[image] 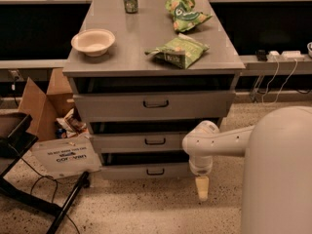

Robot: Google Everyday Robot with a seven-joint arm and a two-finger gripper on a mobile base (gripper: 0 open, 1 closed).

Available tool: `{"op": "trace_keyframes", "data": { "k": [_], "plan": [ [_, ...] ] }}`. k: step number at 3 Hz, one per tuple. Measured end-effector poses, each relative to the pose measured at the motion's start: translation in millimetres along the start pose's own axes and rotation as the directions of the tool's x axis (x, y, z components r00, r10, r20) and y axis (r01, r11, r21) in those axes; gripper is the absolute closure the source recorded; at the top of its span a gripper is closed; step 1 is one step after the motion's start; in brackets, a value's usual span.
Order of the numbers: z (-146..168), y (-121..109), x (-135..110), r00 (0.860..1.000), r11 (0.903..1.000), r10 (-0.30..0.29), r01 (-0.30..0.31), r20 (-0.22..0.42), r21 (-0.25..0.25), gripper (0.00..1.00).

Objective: Open bottom drawer

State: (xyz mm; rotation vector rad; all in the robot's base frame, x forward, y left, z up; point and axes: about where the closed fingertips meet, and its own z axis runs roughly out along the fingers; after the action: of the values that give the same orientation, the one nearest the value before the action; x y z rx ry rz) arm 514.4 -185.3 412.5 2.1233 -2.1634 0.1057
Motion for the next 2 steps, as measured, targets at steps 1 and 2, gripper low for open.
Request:
{"op": "trace_keyframes", "data": {
  "k": [1,2],
  "plan": [
    [48.5,-20.4,-17.4,0.998,0.9993,-0.033,0.034,0.045,-0.018,0.00],
    [87.9,-42.3,-31.2,0.995,0.9988,-0.038,0.040,0.088,-0.026,0.00]
  ]
}}
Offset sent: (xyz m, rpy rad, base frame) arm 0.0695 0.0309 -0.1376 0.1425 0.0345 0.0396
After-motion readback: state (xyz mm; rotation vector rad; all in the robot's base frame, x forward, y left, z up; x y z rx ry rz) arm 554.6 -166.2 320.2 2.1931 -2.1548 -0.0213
